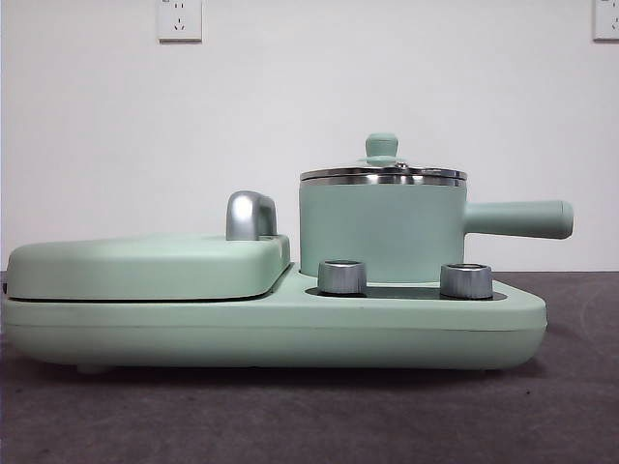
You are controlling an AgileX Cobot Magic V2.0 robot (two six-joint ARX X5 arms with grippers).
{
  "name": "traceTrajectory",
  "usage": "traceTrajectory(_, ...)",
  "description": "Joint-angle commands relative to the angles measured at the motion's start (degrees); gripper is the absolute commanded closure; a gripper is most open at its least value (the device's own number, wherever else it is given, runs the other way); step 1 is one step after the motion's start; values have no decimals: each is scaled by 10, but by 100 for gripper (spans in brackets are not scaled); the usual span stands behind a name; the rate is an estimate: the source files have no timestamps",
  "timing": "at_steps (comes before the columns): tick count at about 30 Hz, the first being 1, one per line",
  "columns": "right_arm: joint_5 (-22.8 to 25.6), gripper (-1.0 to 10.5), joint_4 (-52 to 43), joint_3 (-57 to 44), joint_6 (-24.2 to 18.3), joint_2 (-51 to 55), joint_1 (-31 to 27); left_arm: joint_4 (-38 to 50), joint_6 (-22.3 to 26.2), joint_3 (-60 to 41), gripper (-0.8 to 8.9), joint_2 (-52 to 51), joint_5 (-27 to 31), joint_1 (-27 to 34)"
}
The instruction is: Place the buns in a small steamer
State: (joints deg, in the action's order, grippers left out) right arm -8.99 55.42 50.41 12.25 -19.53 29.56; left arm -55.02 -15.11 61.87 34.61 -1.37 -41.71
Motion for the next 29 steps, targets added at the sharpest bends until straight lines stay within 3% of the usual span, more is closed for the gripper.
traceTrajectory(1,0,927,-5,3,-1,-2,3,6,-5,7,807,2,3,-5)
traceTrajectory(6,0,927,-6,3,-1,-2,3,42,-4,-24,807,-12,1,31)
traceTrajectory(10,0,927,-6,3,-1,-2,3,213,-4,-167,807,-76,-56,133)
traceTrajectory(13,0,927,-6,3,-1,-2,3,343,14,-294,807,-150,-53,215)
traceTrajectory(16,0,927,-6,3,-1,-2,3,413,46,-401,807,-226,-52,285)
traceTrajectory(24,0,927,-6,3,-1,-2,3,434,37,-541,807,-321,16,340)
traceTrajectory(29,0,927,-6,3,-1,-2,3,426,81,-564,807,-335,32,352)
